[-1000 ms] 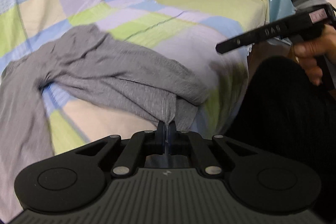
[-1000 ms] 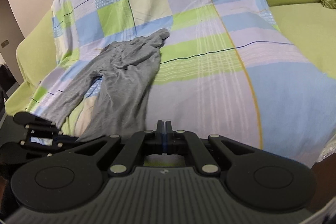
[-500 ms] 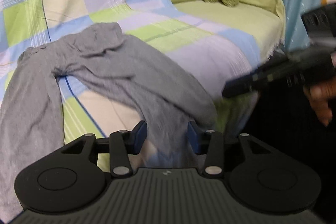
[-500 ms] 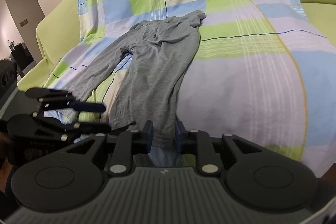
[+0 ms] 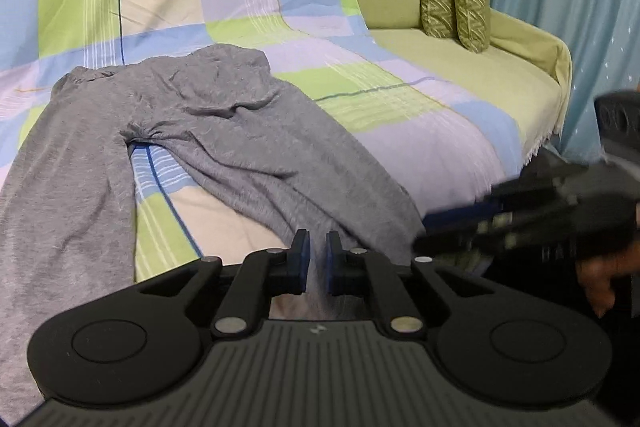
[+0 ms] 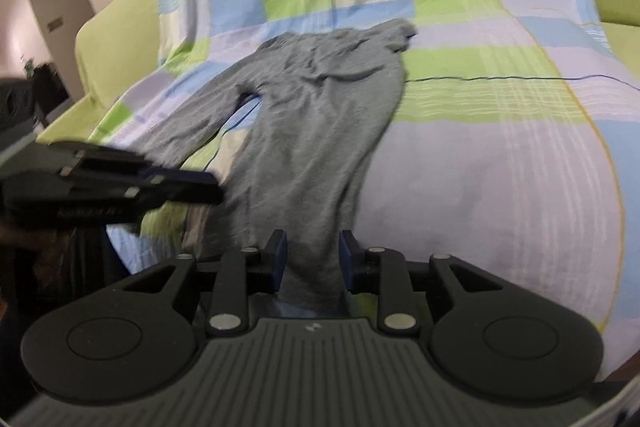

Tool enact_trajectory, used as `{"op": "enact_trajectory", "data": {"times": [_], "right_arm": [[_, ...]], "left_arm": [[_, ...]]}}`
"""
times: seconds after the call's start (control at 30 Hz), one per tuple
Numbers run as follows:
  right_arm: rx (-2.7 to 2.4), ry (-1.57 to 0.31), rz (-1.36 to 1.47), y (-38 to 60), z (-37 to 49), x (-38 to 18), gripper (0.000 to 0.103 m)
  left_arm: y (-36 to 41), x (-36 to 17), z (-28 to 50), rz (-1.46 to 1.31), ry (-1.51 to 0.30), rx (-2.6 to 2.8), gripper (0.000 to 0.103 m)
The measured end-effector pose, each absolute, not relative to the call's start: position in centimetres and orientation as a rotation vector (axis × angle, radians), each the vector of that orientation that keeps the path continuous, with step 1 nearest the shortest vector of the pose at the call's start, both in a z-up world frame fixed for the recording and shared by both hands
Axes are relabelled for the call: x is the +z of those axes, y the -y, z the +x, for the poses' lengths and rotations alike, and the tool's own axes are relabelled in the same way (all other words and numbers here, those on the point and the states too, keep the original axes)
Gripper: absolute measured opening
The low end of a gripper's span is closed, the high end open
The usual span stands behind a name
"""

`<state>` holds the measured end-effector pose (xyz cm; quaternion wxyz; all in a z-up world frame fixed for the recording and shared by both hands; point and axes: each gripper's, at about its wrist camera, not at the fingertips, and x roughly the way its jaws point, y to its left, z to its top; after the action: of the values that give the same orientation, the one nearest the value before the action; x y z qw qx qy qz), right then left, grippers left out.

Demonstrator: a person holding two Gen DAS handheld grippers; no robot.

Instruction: Fold clothes

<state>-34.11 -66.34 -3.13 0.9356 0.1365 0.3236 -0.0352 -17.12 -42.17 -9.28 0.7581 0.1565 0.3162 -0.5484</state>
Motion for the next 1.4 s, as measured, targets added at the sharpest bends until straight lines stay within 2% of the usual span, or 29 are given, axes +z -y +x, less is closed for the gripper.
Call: {"op": "enact_trajectory", "data": {"times": [0.07,0.1,0.13,0.17,0.23,0.3,0.4,0.47,0.5,0.53,0.57,0.87,1.07,1.13,1.27,1.3,1.37,1.4], "right_arm": [[-0.073,-0.676,0.243,66.0,-33.8,-3.3,0.025],[-0.079,-0.683,0.232,66.1,-33.6,-3.6,0.022],[-0.088,-0.682,0.256,66.4,-33.7,-3.6,0.015],[-0.094,-0.679,0.286,66.8,-33.8,-3.6,0.003],[-0.105,-0.672,0.33,67.4,-34.0,-3.5,0.002],[-0.125,-0.671,0.33,67.7,-34.3,-3.4,0.002],[-0.133,-0.671,0.34,68.0,-34.5,-3.5,0.002],[-0.133,-0.671,0.333,68.0,-34.6,-3.6,0.002],[-0.134,-0.671,0.332,67.9,-34.6,-3.6,0.002],[-0.134,-0.67,0.334,68.0,-34.6,-3.6,0.002],[-0.134,-0.667,0.339,68.0,-34.6,-3.7,0.002],[-0.136,-0.641,0.357,68.0,-35.0,-3.2,0.002],[-0.173,-0.652,0.382,68.3,-35.2,-3.2,0.001],[-0.188,-0.658,0.39,68.5,-35.4,-3.2,0.0],[-0.189,-0.66,0.396,68.8,-35.8,-3.1,0.0],[-0.188,-0.659,0.397,68.9,-35.8,-3.2,0.0],[-0.182,-0.658,0.402,69.0,-35.8,-3.4,0.0],[-0.178,-0.658,0.406,69.1,-35.8,-3.5,0.0]], "left_arm": [[42.8,-9.7,-16.8,0.329,-0.724,-1.205,0.008],[43.0,-9.9,-16.7,0.323,-0.741,-1.207,0.008],[43.2,-10.0,-16.7,0.32,-0.748,-1.207,0.008],[43.4,-10.0,-16.7,0.319,-0.754,-1.204,0.01],[43.7,-10.1,-16.6,0.309,-0.773,-1.196,0.011],[43.9,-10.3,-16.3,0.274,-0.812,-1.186,0.023],[44.3,-10.5,-16.1,0.245,-0.849,-1.171,0.029],[44.8,-10.7,-16.1,0.248,-0.856,-1.151,0.027],[44.9,-10.8,-16.1,0.243,-0.857,-1.148,0.022],[44.7,-10.8,-16.0,0.222,-0.862,-1.148,0.014],[44.4,-10.8,-16.0,0.202,-0.867,-1.149,0.0],[37.0,-9.5,-14.8,0.049,-0.915,-1.118,0.0],[40.5,-9.6,-14.6,0.037,-0.923,-1.175,0.0],[41.9,-10.2,-14.3,0.047,-0.943,-1.167,0.004],[43.3,-10.9,-14.3,0.053,-0.972,-1.125,0.026],[43.7,-10.9,-14.3,0.059,-0.971,-1.117,0.027],[44.3,-10.9,-14.5,0.077,-0.96,-1.101,0.025],[44.3,-11.0,-14.6,0.08,-0.954,-1.101,0.011]]}}
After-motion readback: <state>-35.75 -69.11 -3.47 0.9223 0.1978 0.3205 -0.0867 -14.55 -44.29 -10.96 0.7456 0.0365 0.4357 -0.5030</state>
